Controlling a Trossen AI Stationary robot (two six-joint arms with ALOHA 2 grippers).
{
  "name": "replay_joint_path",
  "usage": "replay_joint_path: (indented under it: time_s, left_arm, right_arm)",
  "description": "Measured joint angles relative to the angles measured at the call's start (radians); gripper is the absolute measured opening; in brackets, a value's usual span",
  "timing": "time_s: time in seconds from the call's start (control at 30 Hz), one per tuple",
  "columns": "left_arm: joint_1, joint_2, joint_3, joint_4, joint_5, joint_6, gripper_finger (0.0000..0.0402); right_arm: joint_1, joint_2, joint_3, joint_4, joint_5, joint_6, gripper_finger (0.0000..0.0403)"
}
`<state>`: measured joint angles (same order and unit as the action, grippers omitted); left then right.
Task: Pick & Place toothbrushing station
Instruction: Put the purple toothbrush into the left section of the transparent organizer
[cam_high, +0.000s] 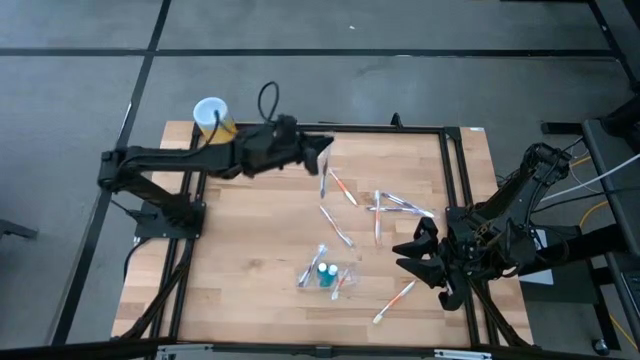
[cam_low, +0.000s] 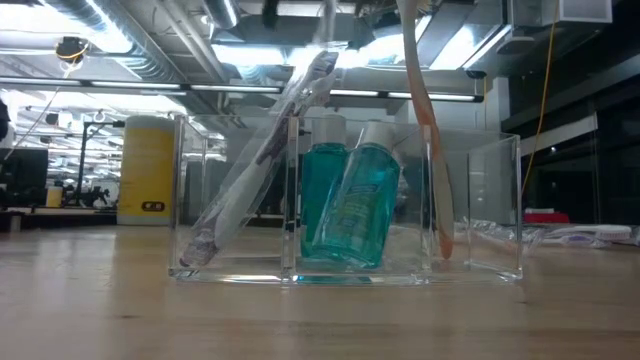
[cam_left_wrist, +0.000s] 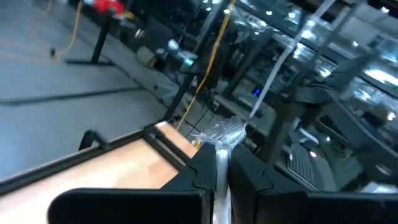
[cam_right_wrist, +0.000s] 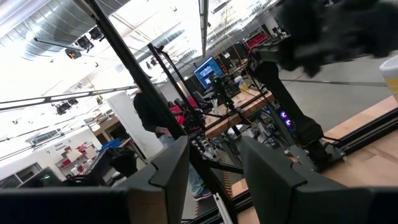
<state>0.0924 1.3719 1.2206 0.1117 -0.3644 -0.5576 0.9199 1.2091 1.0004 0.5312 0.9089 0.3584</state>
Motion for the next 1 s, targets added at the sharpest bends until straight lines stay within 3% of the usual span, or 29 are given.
replay_joint_path:
  time_s: [0.3, 0.5, 0.77, 1.0]
  left_arm:
    - [-0.316, -0.035, 0.001, -0.052, -0.155, 0.151, 0.0016]
    - [-0.500, -0.011, -0.011, -0.063, -0.383, 0.156, 0.0016]
    - [-0.677, 0.108, -0.089, -0.025, -0.739, -0.042, 0.0016]
    - [-0.720, 0.265, -0.116, 0.021, -0.842, -0.192, 0.0016]
  right_arm:
    - [0.000, 0.000, 0.000, 0.000, -0.012, 0.016, 0.0149]
    - [0.000, 0.000, 0.000, 0.000, -0.047, 0.060, 0.0148]
    - [0.000, 0.000, 0.000, -0.001, -0.061, 0.117, 0.0148]
    - [0.000, 0.000, 0.000, 0.000, -0.065, 0.162, 0.0148]
